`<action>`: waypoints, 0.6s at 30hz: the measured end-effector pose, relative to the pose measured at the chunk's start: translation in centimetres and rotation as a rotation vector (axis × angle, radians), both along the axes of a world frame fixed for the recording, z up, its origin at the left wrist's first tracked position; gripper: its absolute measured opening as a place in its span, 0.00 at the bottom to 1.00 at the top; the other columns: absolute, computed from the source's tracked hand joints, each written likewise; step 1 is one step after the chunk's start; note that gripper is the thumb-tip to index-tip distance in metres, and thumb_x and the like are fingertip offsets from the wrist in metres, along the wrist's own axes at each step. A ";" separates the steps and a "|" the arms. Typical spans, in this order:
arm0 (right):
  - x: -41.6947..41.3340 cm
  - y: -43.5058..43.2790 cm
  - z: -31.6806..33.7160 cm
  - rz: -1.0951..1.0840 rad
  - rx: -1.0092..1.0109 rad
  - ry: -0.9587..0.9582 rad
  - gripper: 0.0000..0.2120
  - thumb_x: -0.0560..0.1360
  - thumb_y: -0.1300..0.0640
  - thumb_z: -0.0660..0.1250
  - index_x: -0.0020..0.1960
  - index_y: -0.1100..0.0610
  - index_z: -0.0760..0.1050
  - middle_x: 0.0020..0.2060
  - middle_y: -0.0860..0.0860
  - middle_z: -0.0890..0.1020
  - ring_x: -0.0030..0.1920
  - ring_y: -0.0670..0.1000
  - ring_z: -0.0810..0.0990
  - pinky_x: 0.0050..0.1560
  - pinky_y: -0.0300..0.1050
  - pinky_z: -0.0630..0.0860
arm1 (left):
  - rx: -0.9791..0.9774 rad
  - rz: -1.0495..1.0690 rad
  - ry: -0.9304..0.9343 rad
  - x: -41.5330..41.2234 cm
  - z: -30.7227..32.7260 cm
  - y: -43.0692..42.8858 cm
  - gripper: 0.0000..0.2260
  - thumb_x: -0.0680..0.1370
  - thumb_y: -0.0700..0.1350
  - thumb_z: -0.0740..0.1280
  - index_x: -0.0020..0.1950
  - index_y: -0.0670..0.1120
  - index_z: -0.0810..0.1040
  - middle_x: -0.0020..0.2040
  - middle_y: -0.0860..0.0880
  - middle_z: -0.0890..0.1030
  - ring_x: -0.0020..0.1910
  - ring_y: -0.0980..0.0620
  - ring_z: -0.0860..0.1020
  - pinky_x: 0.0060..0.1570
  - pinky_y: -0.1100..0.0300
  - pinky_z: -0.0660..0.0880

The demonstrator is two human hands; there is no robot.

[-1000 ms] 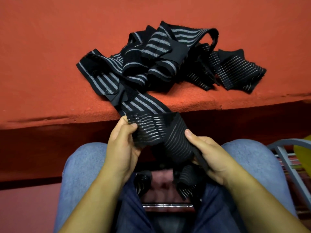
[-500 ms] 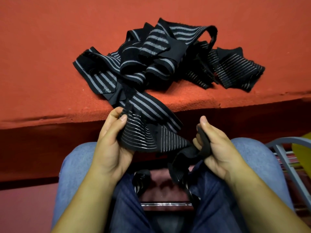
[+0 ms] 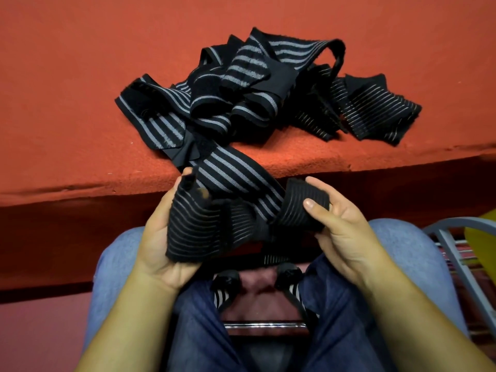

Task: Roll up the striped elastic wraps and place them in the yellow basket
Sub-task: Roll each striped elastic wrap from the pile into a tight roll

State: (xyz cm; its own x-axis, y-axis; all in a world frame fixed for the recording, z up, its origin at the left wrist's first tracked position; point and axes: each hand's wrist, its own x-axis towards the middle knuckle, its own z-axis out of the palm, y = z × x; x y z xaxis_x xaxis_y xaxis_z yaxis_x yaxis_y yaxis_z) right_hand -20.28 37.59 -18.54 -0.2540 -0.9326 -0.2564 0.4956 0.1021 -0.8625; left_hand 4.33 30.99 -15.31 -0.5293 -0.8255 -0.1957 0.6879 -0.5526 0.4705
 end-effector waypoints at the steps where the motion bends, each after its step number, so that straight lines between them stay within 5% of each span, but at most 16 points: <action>1: 0.2 0.0 0.0 -0.002 -0.009 0.063 0.27 0.73 0.60 0.72 0.72 0.56 0.74 0.57 0.54 0.87 0.57 0.50 0.85 0.53 0.40 0.81 | -0.009 -0.036 0.038 0.0 -0.2 0.1 0.22 0.89 0.44 0.47 0.74 0.30 0.68 0.68 0.27 0.76 0.70 0.32 0.74 0.76 0.43 0.63; 5: 0.4 0.3 0.0 -0.040 -0.032 0.163 0.18 0.74 0.58 0.72 0.64 0.59 0.80 0.55 0.56 0.88 0.56 0.53 0.86 0.54 0.41 0.81 | 0.075 -0.203 0.085 0.8 -0.6 -0.8 0.17 0.87 0.41 0.54 0.71 0.31 0.71 0.55 0.27 0.80 0.55 0.29 0.81 0.60 0.40 0.76; 8: 0.3 0.4 0.0 -0.042 0.023 0.215 0.16 0.73 0.52 0.73 0.58 0.56 0.84 0.53 0.57 0.88 0.54 0.55 0.87 0.52 0.49 0.81 | 0.043 -0.299 0.144 0.7 -0.7 -0.6 0.16 0.88 0.44 0.57 0.71 0.36 0.74 0.56 0.31 0.82 0.55 0.34 0.83 0.60 0.45 0.79; 12: 0.5 0.2 -0.1 -0.037 0.061 0.157 0.19 0.76 0.51 0.70 0.62 0.61 0.81 0.55 0.59 0.87 0.56 0.59 0.86 0.46 0.50 0.83 | -0.218 -0.158 -0.198 -1.1 -0.1 0.9 0.23 0.65 0.48 0.85 0.57 0.47 0.84 0.44 0.46 0.86 0.40 0.52 0.86 0.41 0.59 0.84; 16: 1.2 0.2 0.2 0.073 0.038 0.085 0.17 0.84 0.55 0.60 0.64 0.64 0.80 0.58 0.60 0.86 0.61 0.57 0.85 0.57 0.52 0.83 | -0.355 -0.223 -0.407 -2.5 -0.7 1.1 0.14 0.72 0.45 0.78 0.55 0.49 0.80 0.42 0.47 0.81 0.33 0.54 0.77 0.32 0.63 0.74; 18: 1.5 0.3 0.3 0.116 0.039 0.034 0.17 0.86 0.59 0.56 0.65 0.65 0.79 0.60 0.62 0.85 0.63 0.58 0.84 0.62 0.53 0.82 | -0.409 -0.234 -0.514 -2.8 -1.0 1.2 0.11 0.72 0.45 0.76 0.53 0.51 0.82 0.43 0.46 0.82 0.35 0.54 0.79 0.33 0.64 0.77</action>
State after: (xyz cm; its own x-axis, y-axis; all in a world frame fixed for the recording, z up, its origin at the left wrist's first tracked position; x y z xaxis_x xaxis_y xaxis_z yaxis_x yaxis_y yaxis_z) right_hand -18.79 37.92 -18.20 -0.1542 -0.9456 -0.2864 0.4495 0.1910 -0.8726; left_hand 1.50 32.19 -16.30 -0.6261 -0.7616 -0.1672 0.2065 -0.3687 0.9063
